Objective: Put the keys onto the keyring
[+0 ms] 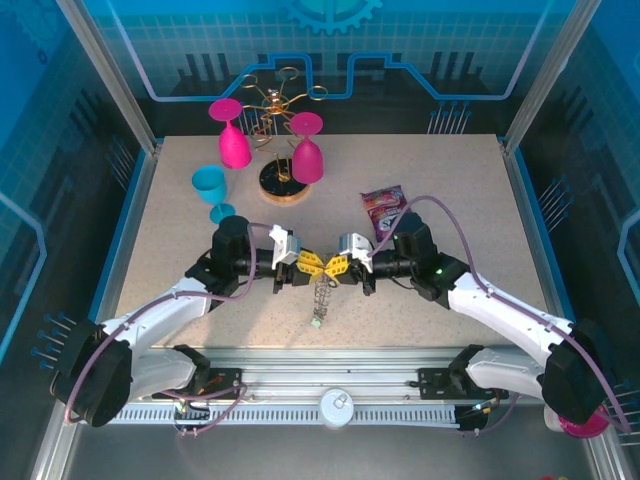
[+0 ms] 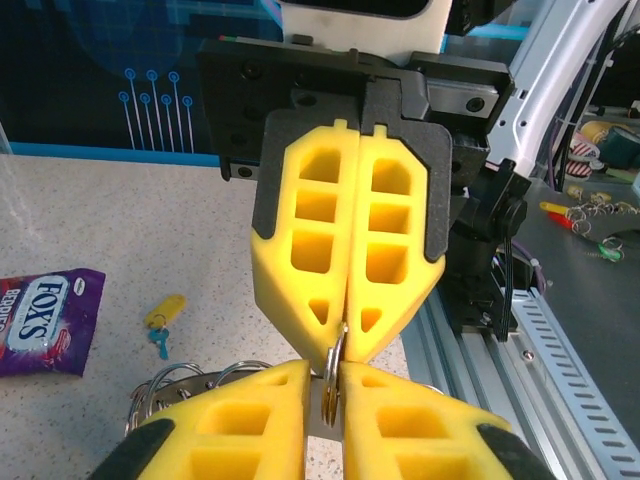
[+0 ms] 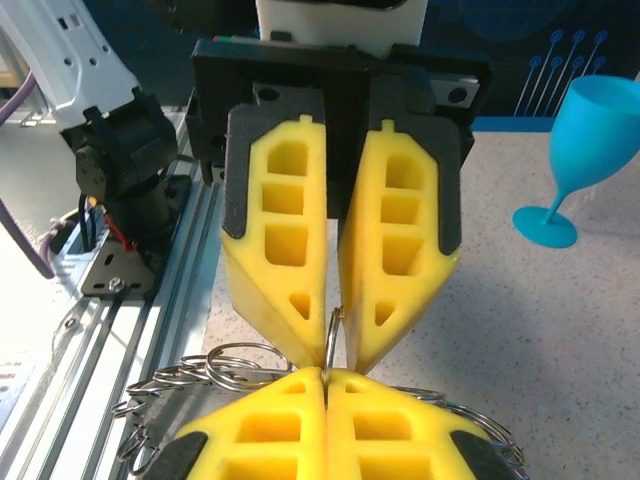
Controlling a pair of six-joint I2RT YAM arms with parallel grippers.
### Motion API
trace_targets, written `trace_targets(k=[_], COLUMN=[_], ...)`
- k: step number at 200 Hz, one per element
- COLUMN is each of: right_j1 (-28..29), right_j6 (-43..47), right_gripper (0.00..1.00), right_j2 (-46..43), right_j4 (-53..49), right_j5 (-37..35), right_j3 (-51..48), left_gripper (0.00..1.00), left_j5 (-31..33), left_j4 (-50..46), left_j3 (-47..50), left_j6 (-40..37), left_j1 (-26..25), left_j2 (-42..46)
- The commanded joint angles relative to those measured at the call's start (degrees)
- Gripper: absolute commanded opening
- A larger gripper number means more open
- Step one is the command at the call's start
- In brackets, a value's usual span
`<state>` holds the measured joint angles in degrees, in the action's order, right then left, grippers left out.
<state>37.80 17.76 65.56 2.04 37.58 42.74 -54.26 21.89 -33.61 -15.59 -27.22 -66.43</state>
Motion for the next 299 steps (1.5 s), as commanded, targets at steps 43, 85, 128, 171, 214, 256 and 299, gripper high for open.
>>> trace_targets(k=[43,85,128,171,214,256,299], right_j1=[0.23,0.78,1.79,2.45,0.07,-5.77,-6.26], right_j6=[8.1,11.01,12.89,13.79,6.88,-7.81,-14.58], right_gripper=[0.0,0.0,0.0,0.0,0.31,0.43,0.43], right_j2=[2.65,5.01,7.21,8.6,4.46,-6.75,-9.54], right_j4=[-16.33,-23.02,-26.83,-28.91,-19.01,-4.39,-7.41], right_j5=[1.66,2.46,2.99,2.47,-2.33,-19.79,-30.27], right_j3=[9.62,13.96,16.92,18.26,12.26,-1.47,-4.68], left_gripper=[0.16,0.14,0.12,0.02,0.0,0.0,0.0], left_j5=[-0.14,0.28,0.82,1.17,8.21,25.74,35.49], left_j4=[-9.89,-13.46,-14.68,-15.58,-15.0,-15.57,-10.33], left_j3=[-3.65,-5.01,-5.67,-5.89,-4.57,-1.92,1.32], left_j6=[-6.43,-8.76,-10.06,-11.63,-15.08,-26.49,-33.4], left_j1=[-0.68,-1.28,-1.83,-1.92,-3.35,-8.82,-12.3], left_j2=[0.6,0.08,-0.04,0.09,2.33,6.53,9.8])
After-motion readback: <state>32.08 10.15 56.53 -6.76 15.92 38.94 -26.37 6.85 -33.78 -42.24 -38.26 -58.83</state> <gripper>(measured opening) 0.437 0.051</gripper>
